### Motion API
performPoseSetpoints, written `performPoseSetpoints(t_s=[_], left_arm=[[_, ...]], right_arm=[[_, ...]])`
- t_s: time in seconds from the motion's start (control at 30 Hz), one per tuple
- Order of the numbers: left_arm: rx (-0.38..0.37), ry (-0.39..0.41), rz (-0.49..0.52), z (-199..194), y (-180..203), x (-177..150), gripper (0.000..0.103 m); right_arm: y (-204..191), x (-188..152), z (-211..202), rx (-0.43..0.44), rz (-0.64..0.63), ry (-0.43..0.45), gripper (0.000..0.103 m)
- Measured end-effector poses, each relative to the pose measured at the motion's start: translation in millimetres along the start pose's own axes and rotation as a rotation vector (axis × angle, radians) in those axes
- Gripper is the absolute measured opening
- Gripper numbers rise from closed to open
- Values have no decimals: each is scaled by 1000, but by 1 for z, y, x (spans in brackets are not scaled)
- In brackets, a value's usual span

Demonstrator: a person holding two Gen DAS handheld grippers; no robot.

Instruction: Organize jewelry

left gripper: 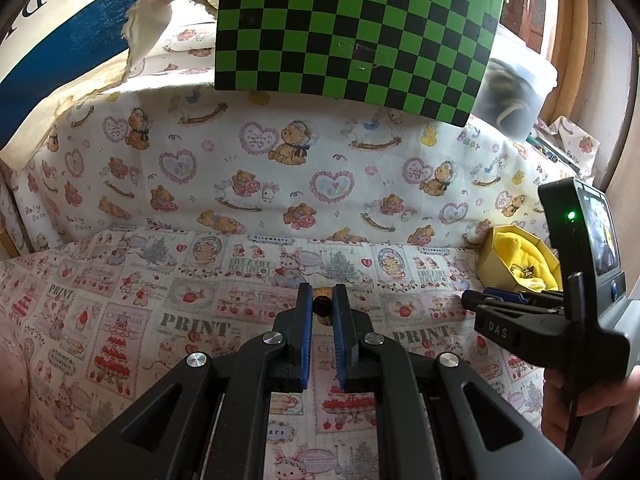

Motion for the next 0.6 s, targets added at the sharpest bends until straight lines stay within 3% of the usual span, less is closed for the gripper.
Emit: performPoseSetpoints(t_s=[0.27, 0.6], left_arm=[[1, -1, -2, 1, -2, 0, 9], [10, 8, 33, 1, 3, -2, 9]], right_arm=[[-3, -16, 1, 63, -50, 13, 13], [11, -39, -43, 150, -72, 88, 13]])
Point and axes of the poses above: each gripper's, at about its wrist camera, not at the fingertips, and z roughly the way its jaws point, y to its right, x to its top, the point moved 1 cm from there along z, roughly the way its jaws point, and after that the axes turned 9 degrees about x, right-handed, at the moved point
